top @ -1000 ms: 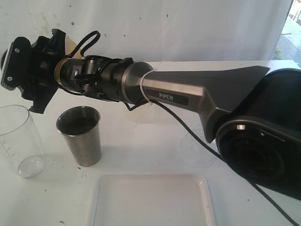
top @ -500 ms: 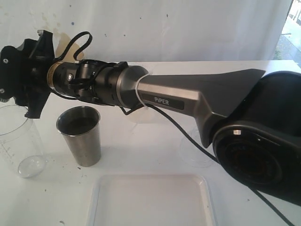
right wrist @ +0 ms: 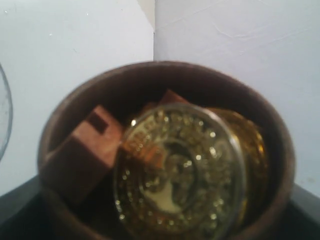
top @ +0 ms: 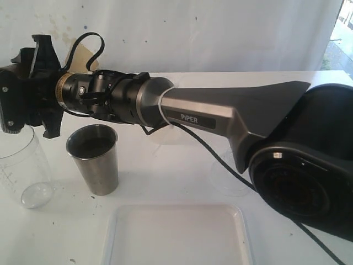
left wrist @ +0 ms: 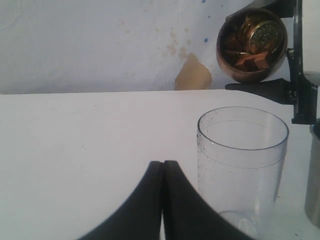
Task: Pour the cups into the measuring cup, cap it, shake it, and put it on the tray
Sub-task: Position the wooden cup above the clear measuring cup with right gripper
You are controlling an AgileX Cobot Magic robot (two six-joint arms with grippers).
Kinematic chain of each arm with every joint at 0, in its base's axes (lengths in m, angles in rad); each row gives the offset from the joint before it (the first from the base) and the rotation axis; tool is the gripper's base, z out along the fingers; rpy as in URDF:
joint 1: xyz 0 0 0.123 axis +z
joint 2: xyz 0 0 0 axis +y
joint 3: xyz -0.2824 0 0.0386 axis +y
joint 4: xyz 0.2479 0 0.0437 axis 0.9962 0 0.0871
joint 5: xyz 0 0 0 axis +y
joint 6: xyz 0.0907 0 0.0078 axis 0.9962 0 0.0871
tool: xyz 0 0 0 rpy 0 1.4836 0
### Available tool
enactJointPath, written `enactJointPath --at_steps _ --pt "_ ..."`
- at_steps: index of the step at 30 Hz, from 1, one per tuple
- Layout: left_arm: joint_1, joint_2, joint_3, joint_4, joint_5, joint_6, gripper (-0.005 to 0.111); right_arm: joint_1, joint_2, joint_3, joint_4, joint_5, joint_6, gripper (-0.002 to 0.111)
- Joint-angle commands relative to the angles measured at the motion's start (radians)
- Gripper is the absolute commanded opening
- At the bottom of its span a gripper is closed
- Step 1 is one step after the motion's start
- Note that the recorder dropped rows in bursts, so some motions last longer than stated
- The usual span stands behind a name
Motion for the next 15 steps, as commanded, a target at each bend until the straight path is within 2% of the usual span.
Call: enactJointPath --at_steps 1,7,15 --pt "-0.001 -0.005 0.004 -0.009 -0.013 -0.002 0.0 0.003 -0.006 -0.009 0.005 -0.034 -0.071 0.0" --pt "-0.001 -0.005 0.004 -0.009 -0.013 -0.002 0.0 0.009 -0.006 -0.009 0.005 -0.04 -0.179 0.0" --pt "-0.001 -0.005 0.004 -0.009 -0.013 -0.002 0.0 0.015 -0.006 -0.009 0.005 -0.038 -0.179 0.0"
